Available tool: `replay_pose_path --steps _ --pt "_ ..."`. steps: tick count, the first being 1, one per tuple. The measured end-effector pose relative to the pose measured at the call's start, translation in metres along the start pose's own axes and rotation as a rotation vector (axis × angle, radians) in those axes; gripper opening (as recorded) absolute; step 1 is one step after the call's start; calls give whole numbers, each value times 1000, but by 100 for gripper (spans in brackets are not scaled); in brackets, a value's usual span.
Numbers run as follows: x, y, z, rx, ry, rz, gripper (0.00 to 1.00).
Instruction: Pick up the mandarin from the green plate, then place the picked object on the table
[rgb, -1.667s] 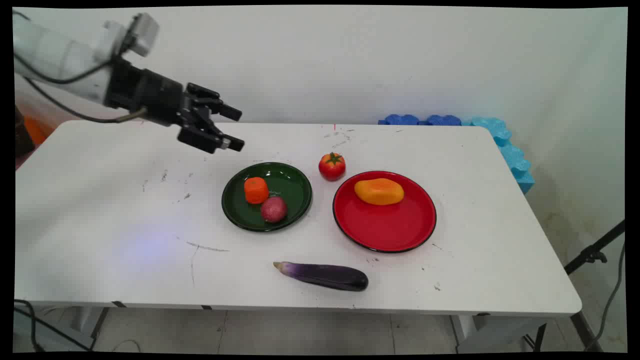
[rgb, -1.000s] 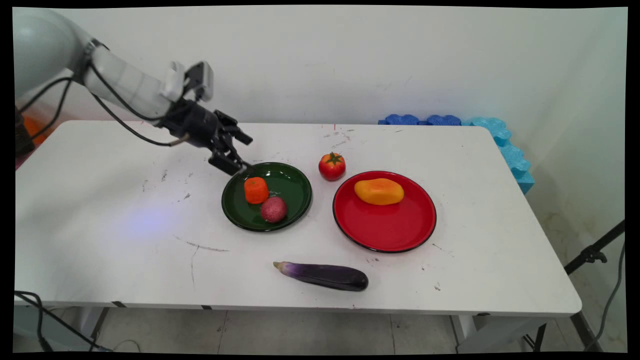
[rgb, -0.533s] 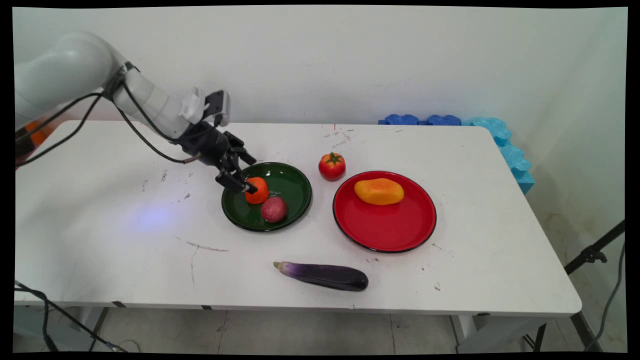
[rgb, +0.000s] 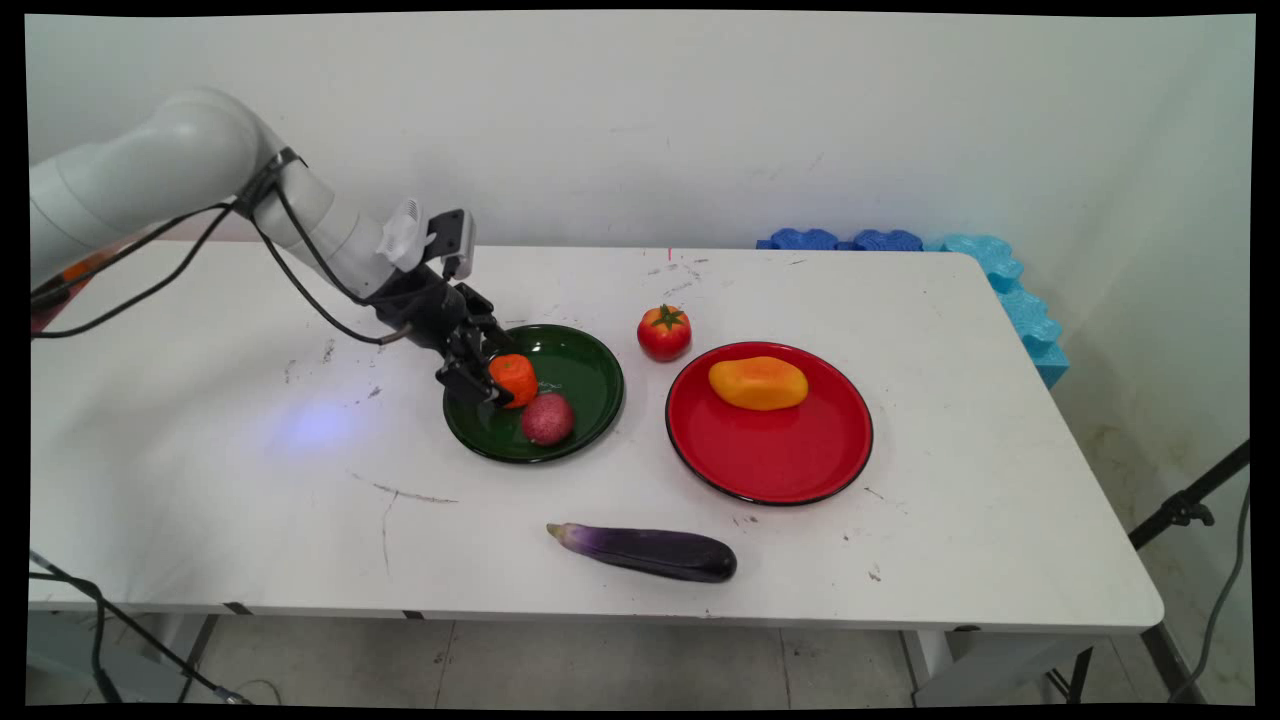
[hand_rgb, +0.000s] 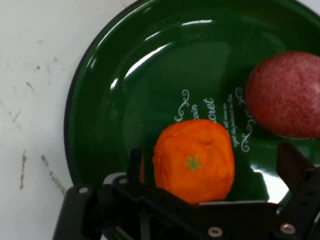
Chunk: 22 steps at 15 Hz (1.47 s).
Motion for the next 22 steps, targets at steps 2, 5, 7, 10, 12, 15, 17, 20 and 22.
replay_pose_path --steps 2,5,7,10,12,15,17,20,22 --pt "-1 -2 4 -1 -6 7 100" --pt "-1 -3 8 -2 -11 19 0" --pt "0 -5 11 0 -8 23 0" --pt "2 -7 14 12 -2 22 0" --pt "5 -9 13 24 6 14 0" --pt "16 -10 8 49 30 -7 0" --pt "26 -9 2 61 50 -21 0" --pt "49 -4 -11 77 90 -36 0" --pt "68 4 -23 83 123 -46 0"
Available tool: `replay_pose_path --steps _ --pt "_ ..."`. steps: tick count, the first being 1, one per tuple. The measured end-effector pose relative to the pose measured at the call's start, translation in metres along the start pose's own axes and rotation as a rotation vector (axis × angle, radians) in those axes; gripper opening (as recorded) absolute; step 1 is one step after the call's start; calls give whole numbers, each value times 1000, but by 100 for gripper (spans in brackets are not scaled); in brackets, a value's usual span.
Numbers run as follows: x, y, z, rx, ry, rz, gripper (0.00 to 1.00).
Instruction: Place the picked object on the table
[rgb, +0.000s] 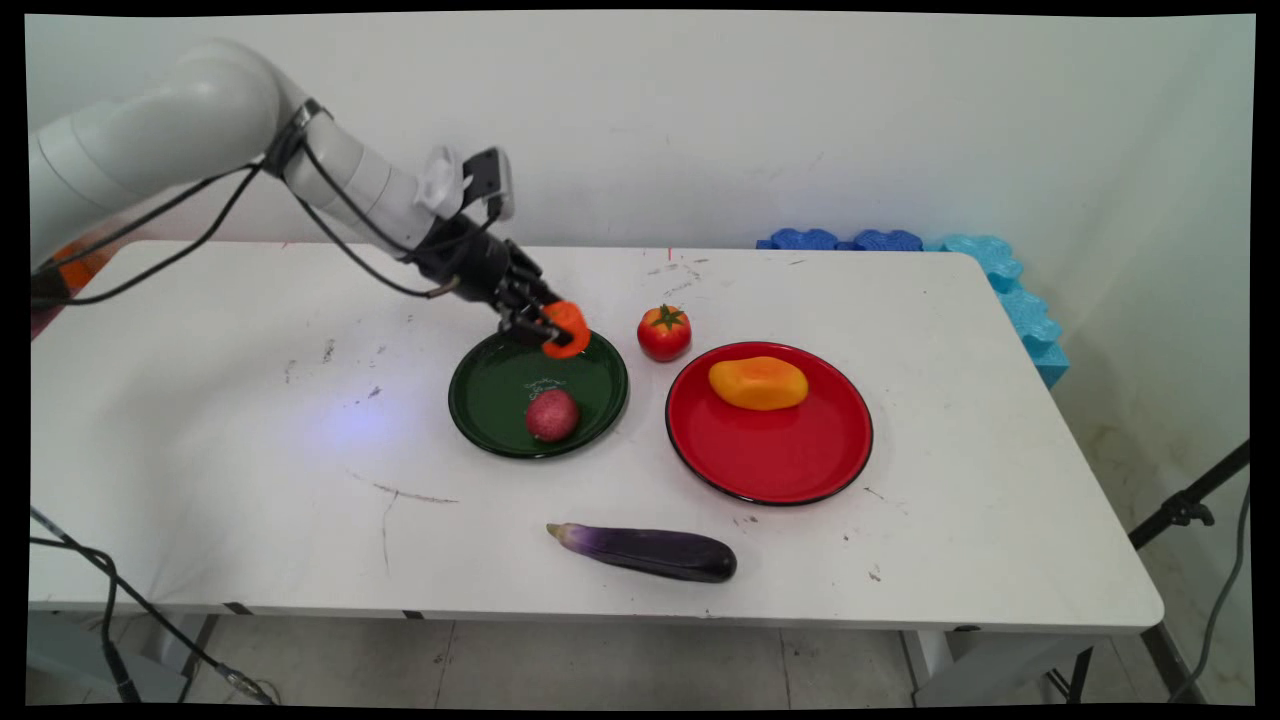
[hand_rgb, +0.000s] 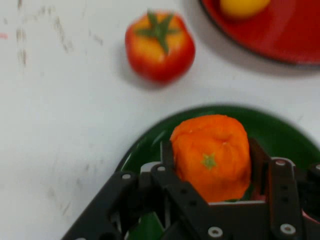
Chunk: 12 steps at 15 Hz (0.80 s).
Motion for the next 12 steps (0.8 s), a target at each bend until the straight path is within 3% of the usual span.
replay_pose_path --steps 6,12 --pt "40 36 -10 -28 53 -17 0" --pt "53 68 -3 -65 56 -4 0"
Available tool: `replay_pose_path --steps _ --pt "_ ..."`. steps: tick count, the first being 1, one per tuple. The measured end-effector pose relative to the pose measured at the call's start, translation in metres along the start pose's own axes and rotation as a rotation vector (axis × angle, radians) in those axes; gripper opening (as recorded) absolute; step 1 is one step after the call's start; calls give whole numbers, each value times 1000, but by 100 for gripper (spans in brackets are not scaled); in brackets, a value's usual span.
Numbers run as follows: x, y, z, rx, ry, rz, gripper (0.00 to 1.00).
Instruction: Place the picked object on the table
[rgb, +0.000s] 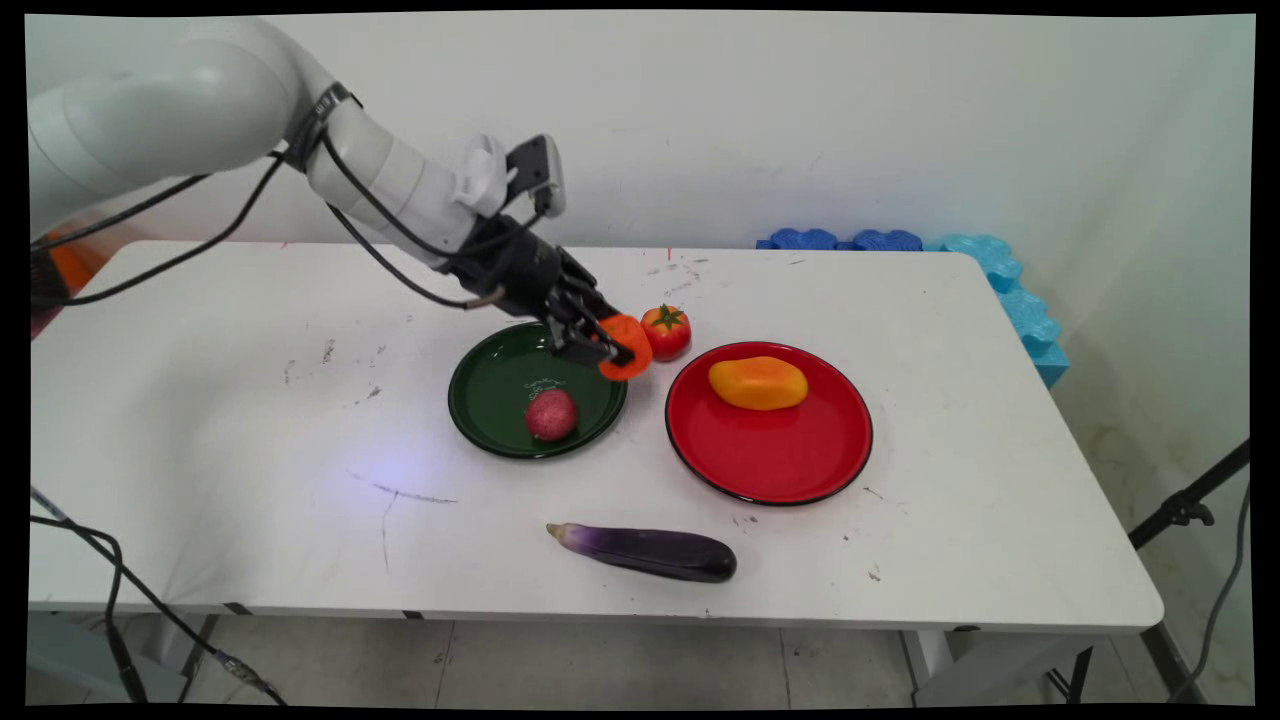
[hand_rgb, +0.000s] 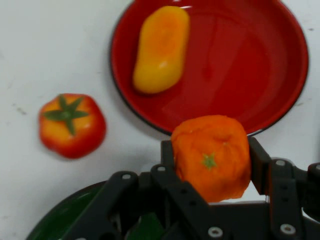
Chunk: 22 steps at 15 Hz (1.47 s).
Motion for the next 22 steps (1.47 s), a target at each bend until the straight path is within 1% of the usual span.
replay_pose_path --steps 3,9,22 --pt "-2 17 10 -22 -13 7 0" --pt "-11 37 28 -47 -33 -5 0" --pt "-31 53 58 -66 -76 -19 0"
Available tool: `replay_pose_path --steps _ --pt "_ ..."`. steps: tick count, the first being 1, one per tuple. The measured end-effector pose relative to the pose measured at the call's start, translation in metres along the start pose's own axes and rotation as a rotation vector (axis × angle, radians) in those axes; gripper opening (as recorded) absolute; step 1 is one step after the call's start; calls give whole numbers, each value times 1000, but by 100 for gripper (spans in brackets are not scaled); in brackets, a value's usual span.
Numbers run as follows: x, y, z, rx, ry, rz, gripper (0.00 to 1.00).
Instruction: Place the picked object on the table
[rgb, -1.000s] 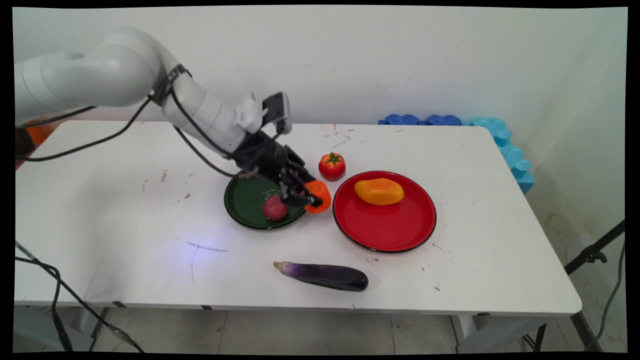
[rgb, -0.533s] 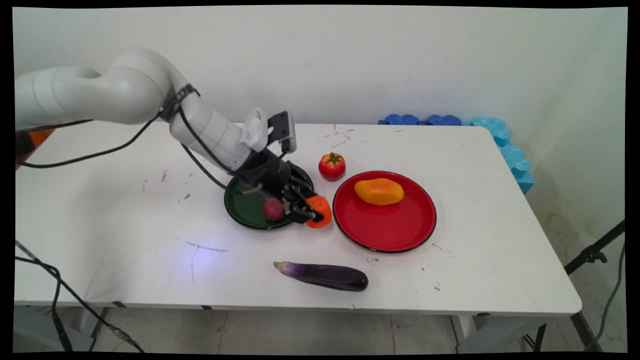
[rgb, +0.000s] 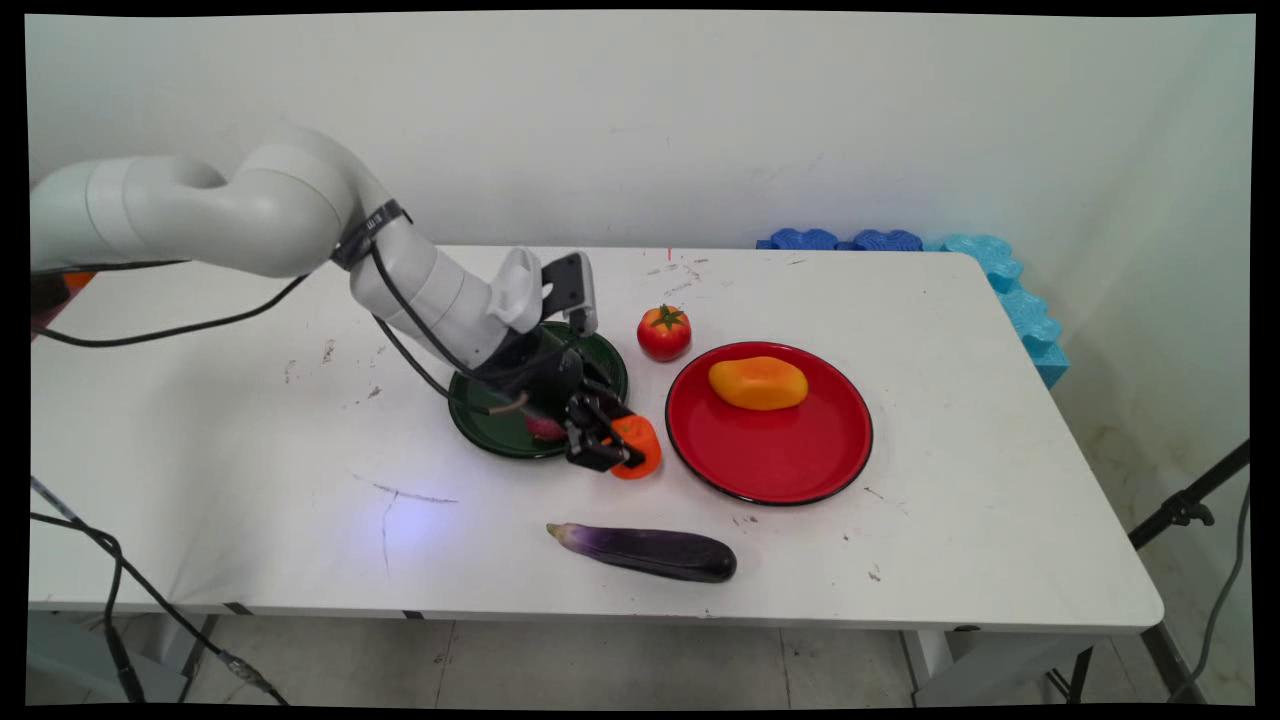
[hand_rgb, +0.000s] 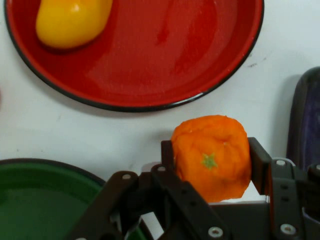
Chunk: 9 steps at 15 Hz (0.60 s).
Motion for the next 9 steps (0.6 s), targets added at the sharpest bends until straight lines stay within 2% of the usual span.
replay_pose_path --steps 9 --pt "-9 7 11 -9 -9 2 0"
